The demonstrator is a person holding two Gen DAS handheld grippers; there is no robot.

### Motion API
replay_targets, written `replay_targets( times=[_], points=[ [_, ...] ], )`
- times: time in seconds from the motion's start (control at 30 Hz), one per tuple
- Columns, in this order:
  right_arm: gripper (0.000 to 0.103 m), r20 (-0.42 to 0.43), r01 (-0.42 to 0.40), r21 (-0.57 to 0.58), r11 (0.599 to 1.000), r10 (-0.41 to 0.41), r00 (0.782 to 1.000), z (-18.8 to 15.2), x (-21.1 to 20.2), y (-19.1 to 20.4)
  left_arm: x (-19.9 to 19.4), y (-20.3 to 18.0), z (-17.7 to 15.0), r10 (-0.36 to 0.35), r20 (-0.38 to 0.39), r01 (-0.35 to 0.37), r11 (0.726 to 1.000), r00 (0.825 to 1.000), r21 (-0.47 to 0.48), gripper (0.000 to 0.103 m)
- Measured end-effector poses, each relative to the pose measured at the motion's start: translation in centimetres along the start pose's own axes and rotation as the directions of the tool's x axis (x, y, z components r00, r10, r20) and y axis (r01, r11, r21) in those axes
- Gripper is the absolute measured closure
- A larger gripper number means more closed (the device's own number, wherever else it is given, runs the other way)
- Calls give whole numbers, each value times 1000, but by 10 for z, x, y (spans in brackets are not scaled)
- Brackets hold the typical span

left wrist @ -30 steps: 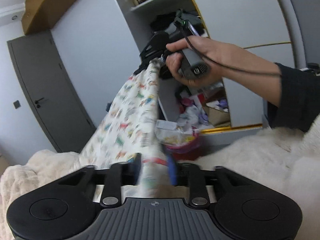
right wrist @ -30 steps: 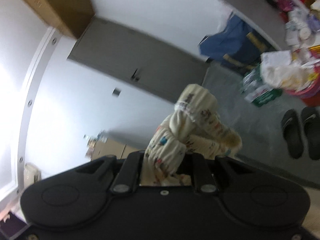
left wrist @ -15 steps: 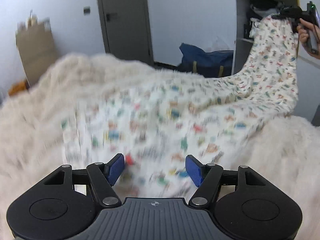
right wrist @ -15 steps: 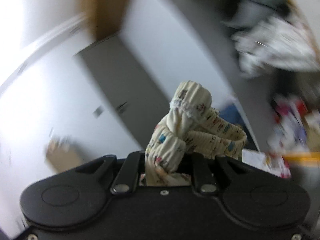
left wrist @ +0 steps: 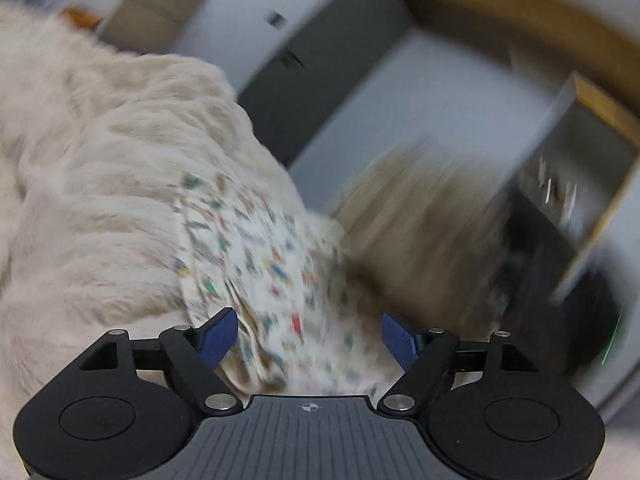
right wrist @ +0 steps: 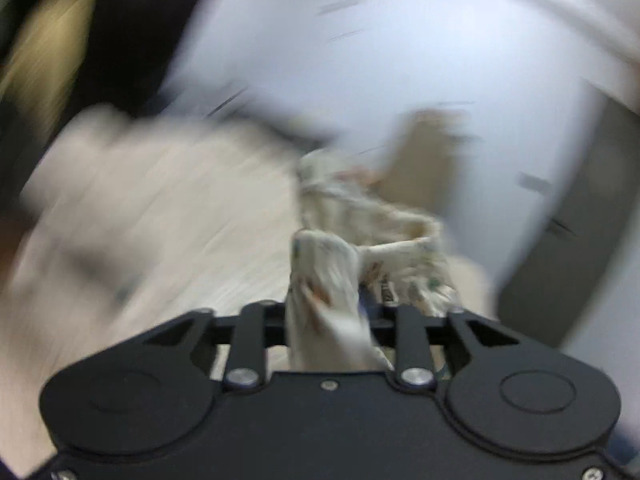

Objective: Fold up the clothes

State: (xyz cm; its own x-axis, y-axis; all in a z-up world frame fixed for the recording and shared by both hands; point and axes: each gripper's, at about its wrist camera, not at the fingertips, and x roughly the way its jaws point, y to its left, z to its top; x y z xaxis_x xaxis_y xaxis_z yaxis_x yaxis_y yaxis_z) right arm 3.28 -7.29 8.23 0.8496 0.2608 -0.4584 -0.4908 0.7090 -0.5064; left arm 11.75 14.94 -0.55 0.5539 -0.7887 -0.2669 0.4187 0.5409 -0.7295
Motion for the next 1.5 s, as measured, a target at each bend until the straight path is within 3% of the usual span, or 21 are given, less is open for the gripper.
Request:
replay_targets(
  times=[0.03,0.07,0.1,0.17,0.23,0.3,0.37,0.47,0.6,0.7,0.87,0.97,1.07,1.17,1.23,1.4,1.5],
  points=[
    [79,-42,-36,-46,998,34,999,-10,9,19,0,1,1,-7,0,7,1000,1000,-13,29],
    [76,-71,-63,-65,996,58,996,-19,14,32,3,1,2,-6,-6,6,1000,1000,-25,29],
    [65,-58,-54,-23,998,53,997,-24,11,29,6,-2,4,8,-12,-8,1000,1000,-18,29],
    [57,-32,-19,19,1000,19,999,-28,-1,15,15,-9,13,34,-27,-34,999,999,-1,29],
    [62,-39,-17,-18,1000,16,999,-27,-12,16,28,-18,26,64,-50,-63,998,997,25,29],
    [77,-38,-48,-17,999,47,998,-28,-20,17,54,-28,48,132,-110,-123,988,985,89,29],
    [90,-41,-63,-9,998,63,997,-25,-18,22,80,-33,67,193,-166,-170,975,967,143,29],
    [93,-31,-56,-9,998,55,998,-21,-19,27,124,-35,91,267,-255,-221,955,929,197,29],
    [93,-36,-58,-11,998,57,998,-14,-10,24,156,-30,94,325,-344,-257,939,881,231,33],
    [93,-35,-59,-12,998,59,998,-15,-20,28,146,-29,92,309,-349,-244,945,884,218,34],
    [92,-38,-64,-13,998,63,997,-11,-12,24,129,-22,89,223,-383,-172,971,896,163,34],
    [92,-38,-65,-16,998,65,997,-11,-10,24,138,-21,87,184,-416,-139,981,891,137,38],
    [92,-38,-67,-14,998,66,997,-12,-8,23,155,-24,82,217,-442,-160,974,871,161,52],
    [92,-38,-67,-12,998,67,997,-13,-7,22,163,-35,79,245,-433,-155,960,868,232,75],
    [92,-28,-60,-13,998,59,998,-13,-7,21,161,-44,79,251,-414,-139,949,875,281,88],
    [97,37,34,-82,996,-31,999,-6,-14,20,142,-72,103,243,-304,-135,932,921,335,91],
    [97,86,129,-178,976,-115,990,12,-17,16,133,-82,127,254,-252,-154,922,934,356,91]
  ],
)
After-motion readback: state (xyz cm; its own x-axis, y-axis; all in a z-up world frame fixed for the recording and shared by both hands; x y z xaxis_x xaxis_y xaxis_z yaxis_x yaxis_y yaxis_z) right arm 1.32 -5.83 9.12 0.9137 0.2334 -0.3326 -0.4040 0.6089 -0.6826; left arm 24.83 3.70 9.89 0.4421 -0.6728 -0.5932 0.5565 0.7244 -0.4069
